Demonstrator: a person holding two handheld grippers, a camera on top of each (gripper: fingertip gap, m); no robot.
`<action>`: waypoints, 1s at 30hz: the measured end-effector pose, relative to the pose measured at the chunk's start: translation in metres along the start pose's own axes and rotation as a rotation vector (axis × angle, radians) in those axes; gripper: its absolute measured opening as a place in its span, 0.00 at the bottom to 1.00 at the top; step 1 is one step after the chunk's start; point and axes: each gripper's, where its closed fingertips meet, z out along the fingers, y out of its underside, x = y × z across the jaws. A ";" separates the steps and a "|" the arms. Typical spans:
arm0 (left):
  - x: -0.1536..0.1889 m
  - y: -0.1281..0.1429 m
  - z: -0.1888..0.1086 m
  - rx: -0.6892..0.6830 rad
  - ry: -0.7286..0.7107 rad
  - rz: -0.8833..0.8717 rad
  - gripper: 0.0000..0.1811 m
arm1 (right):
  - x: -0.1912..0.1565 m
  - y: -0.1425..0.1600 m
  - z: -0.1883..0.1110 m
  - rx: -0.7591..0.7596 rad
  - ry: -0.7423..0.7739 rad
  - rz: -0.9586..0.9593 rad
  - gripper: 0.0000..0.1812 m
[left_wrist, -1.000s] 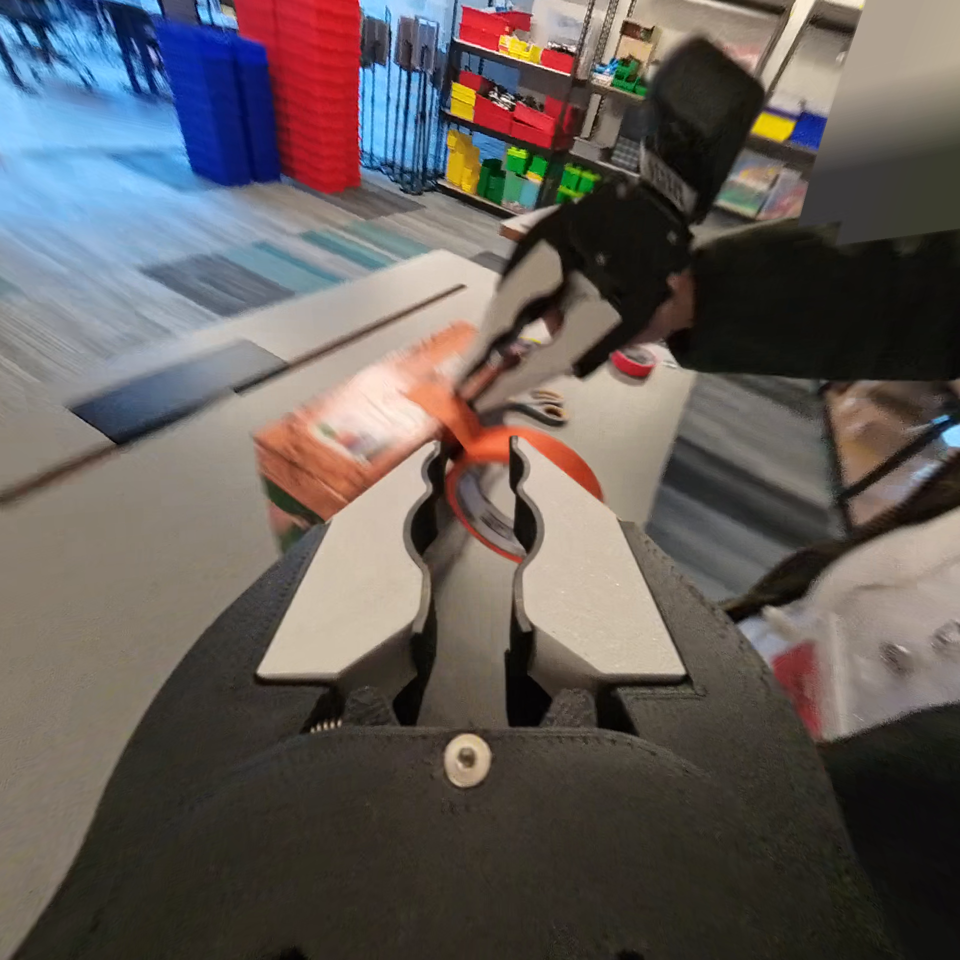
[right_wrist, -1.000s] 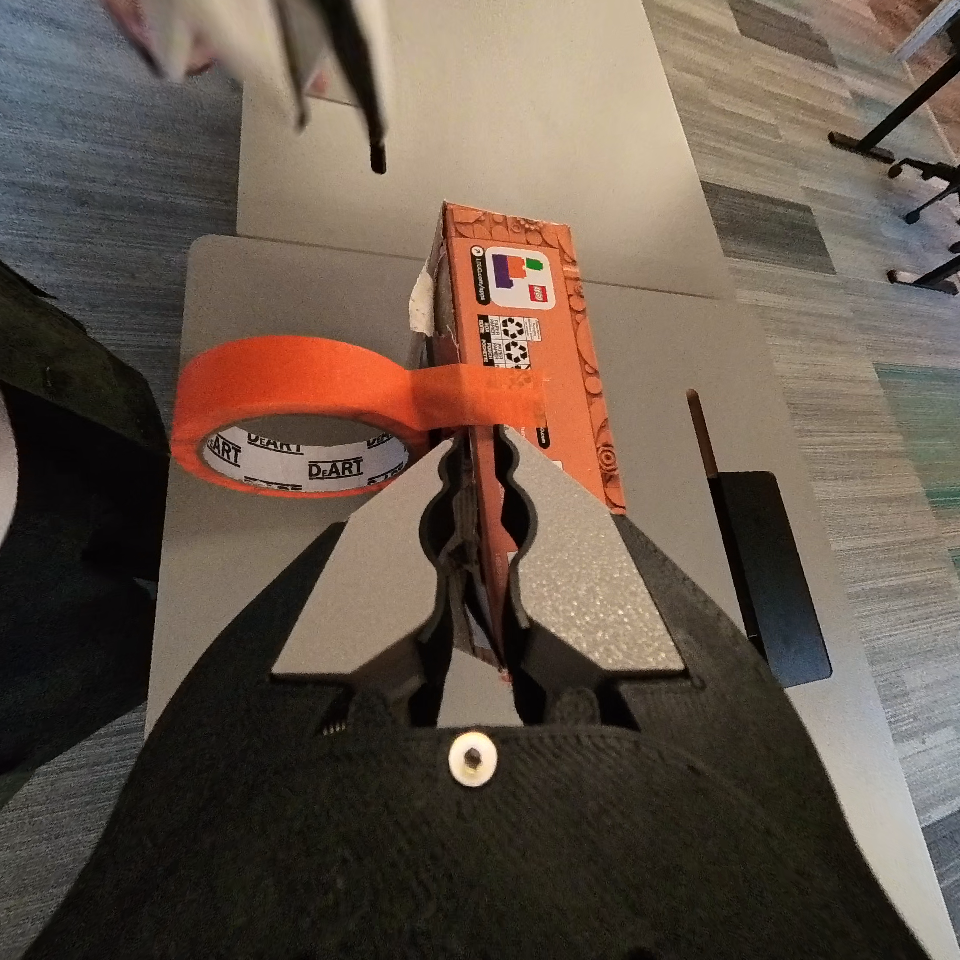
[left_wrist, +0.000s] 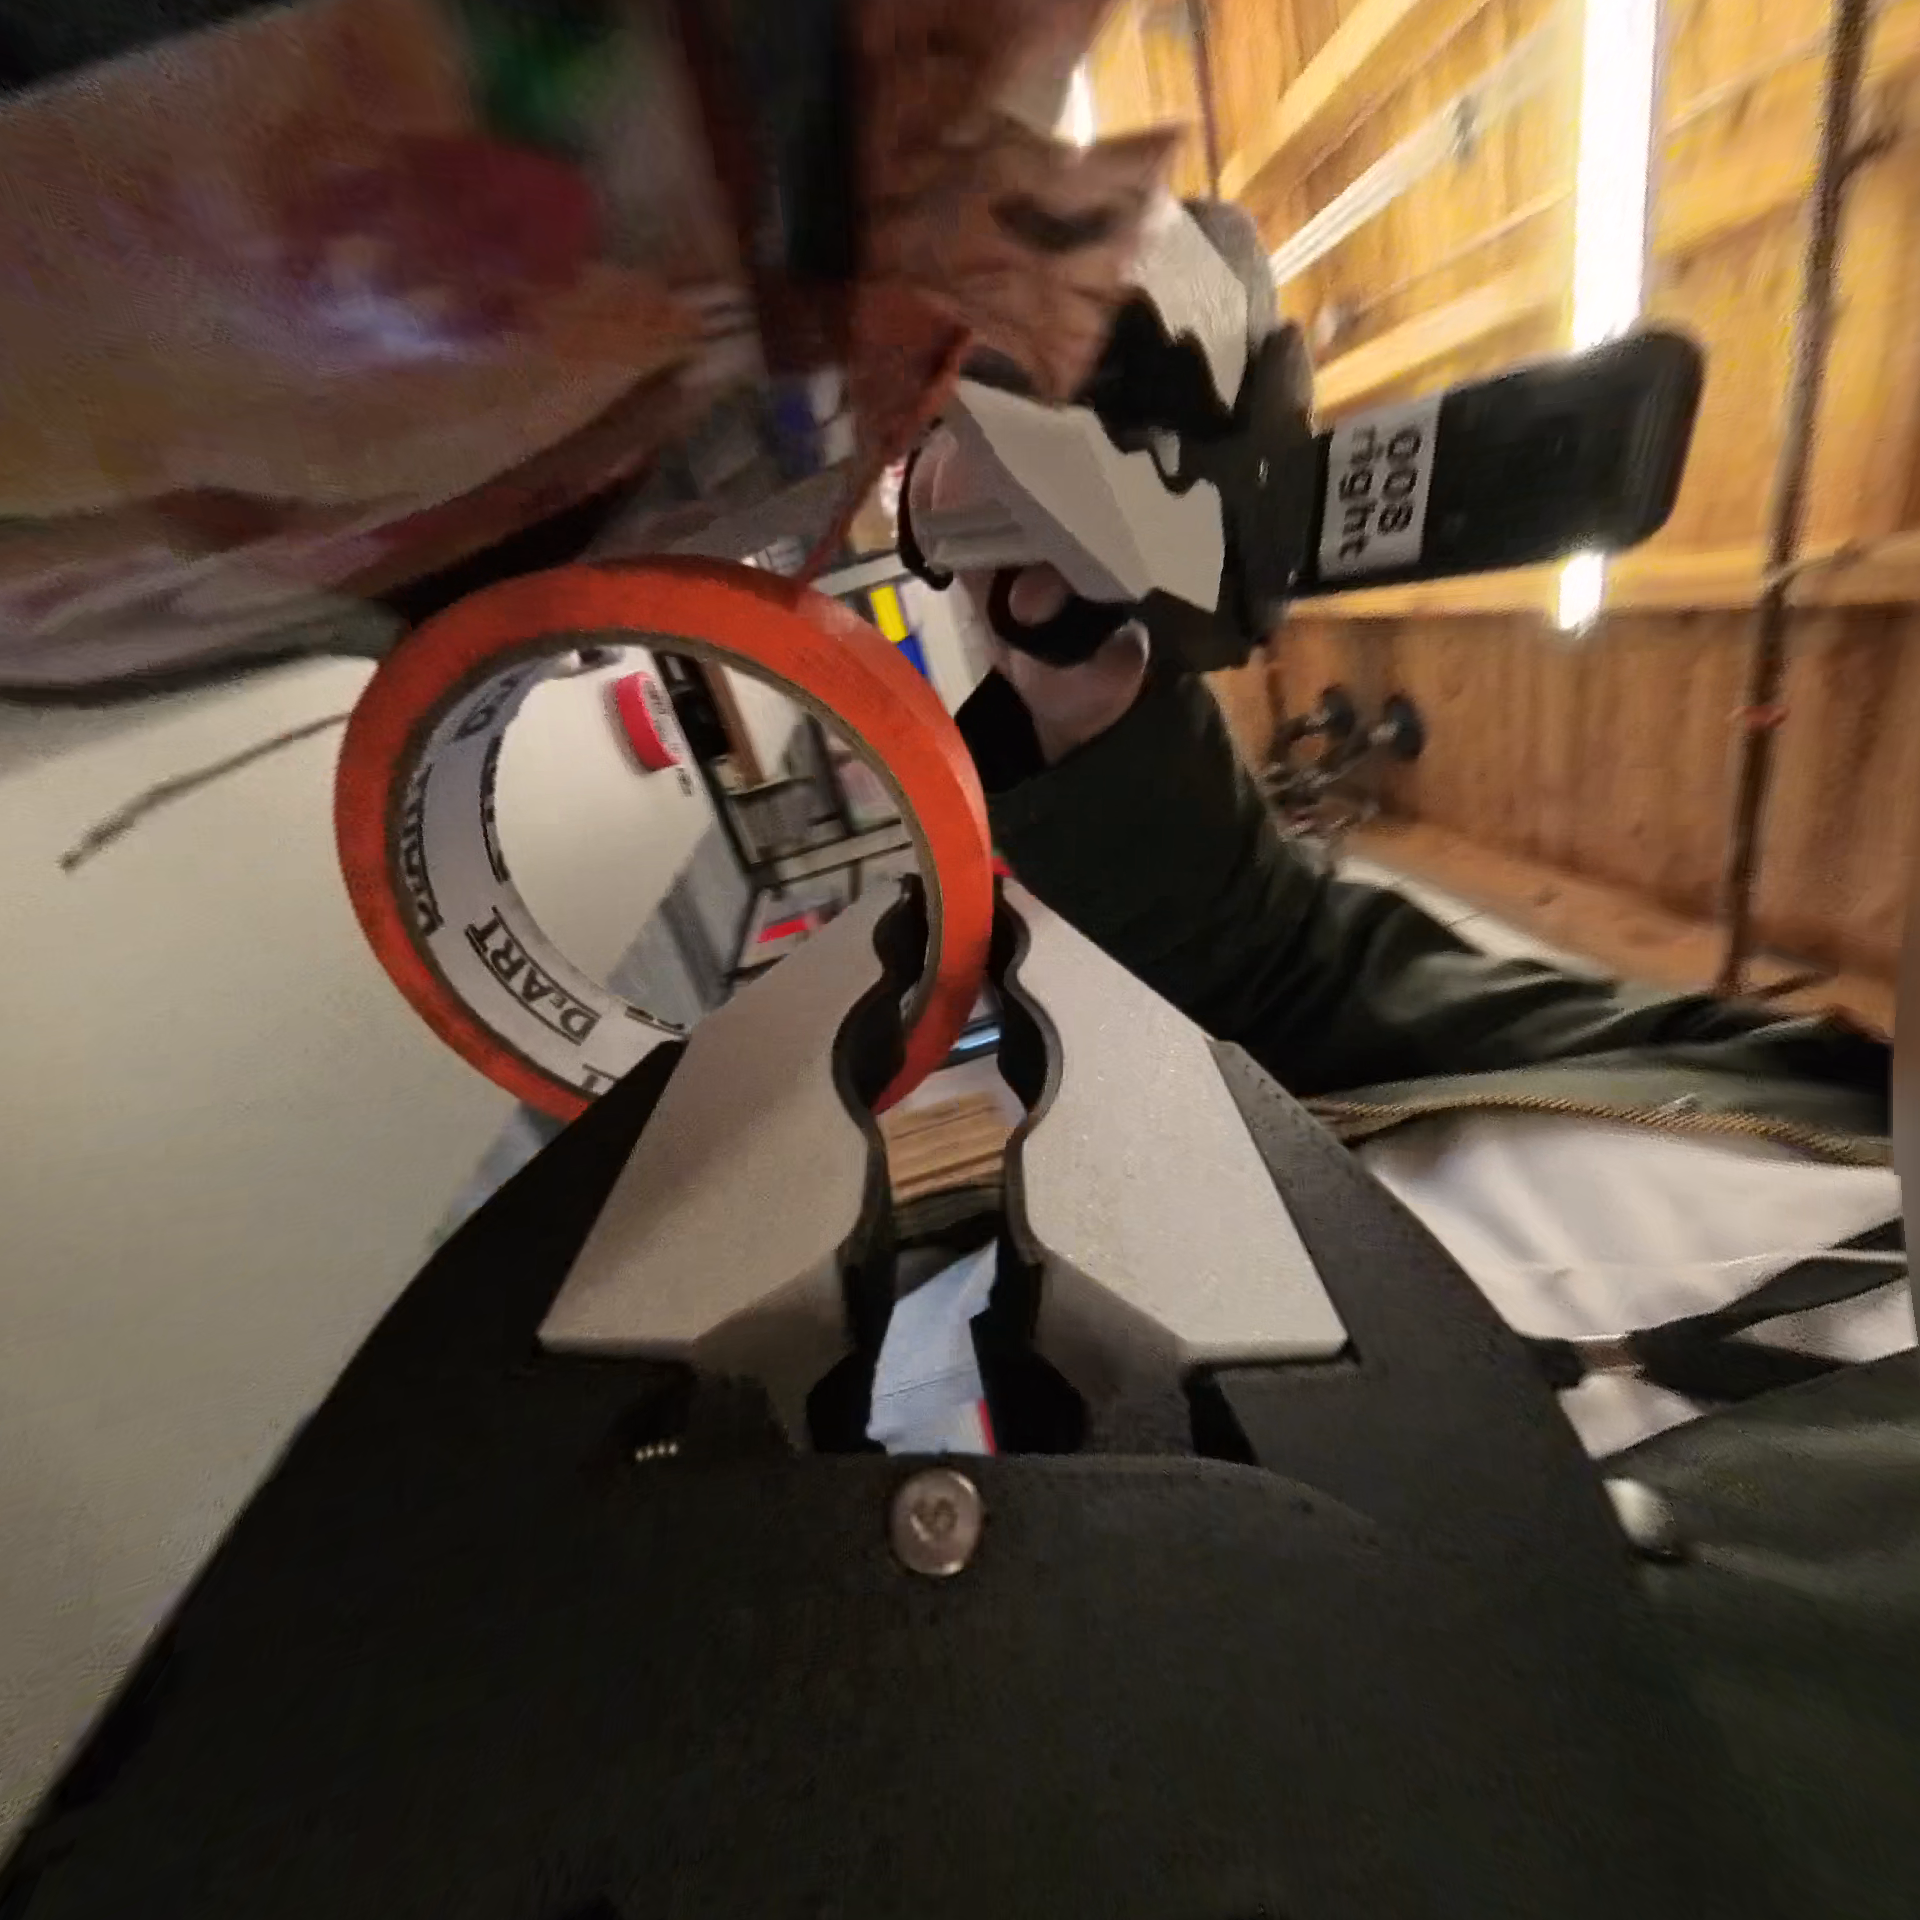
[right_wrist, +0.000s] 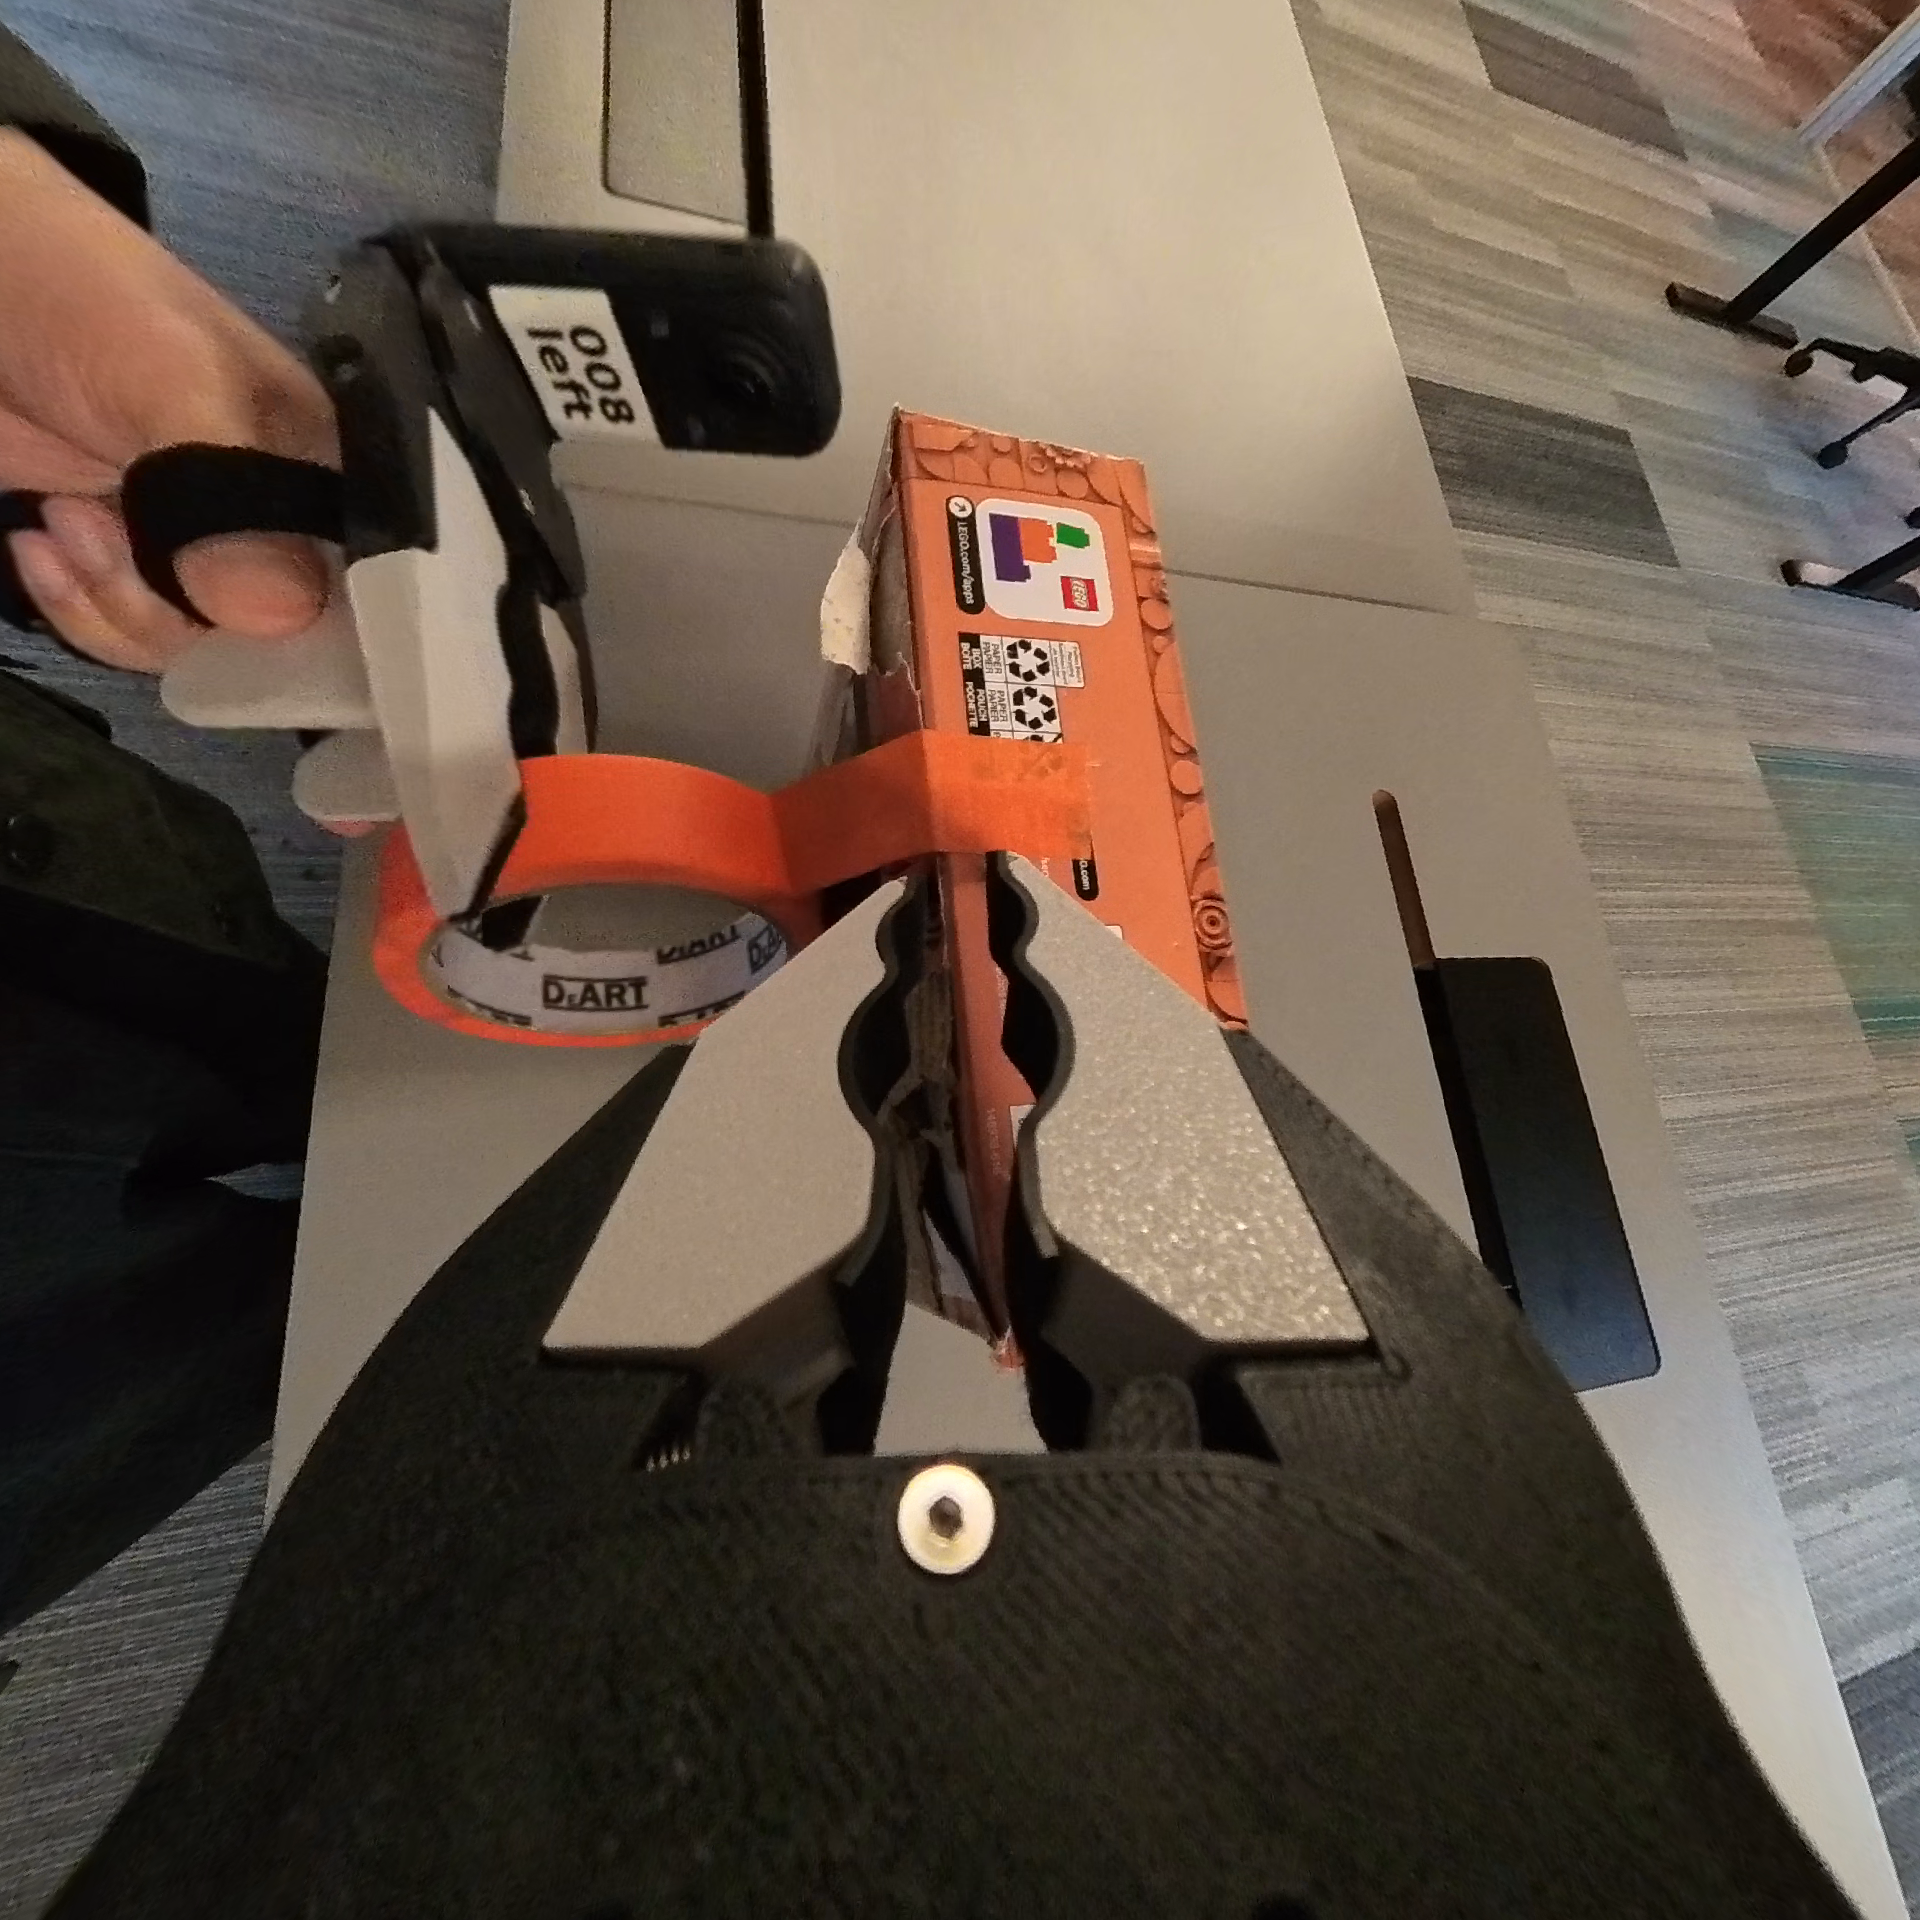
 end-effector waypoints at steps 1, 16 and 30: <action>-0.003 -0.001 -0.001 0.009 0.009 -0.043 0.05 | 0.000 0.000 0.000 0.000 0.000 0.000 0.07; -0.041 0.015 -0.011 0.029 -0.071 -0.098 0.25 | 0.001 0.000 0.001 0.003 -0.001 -0.005 0.07; -0.045 0.058 -0.087 0.059 -0.211 -0.056 0.23 | 0.002 -0.001 0.002 0.012 0.001 -0.007 0.07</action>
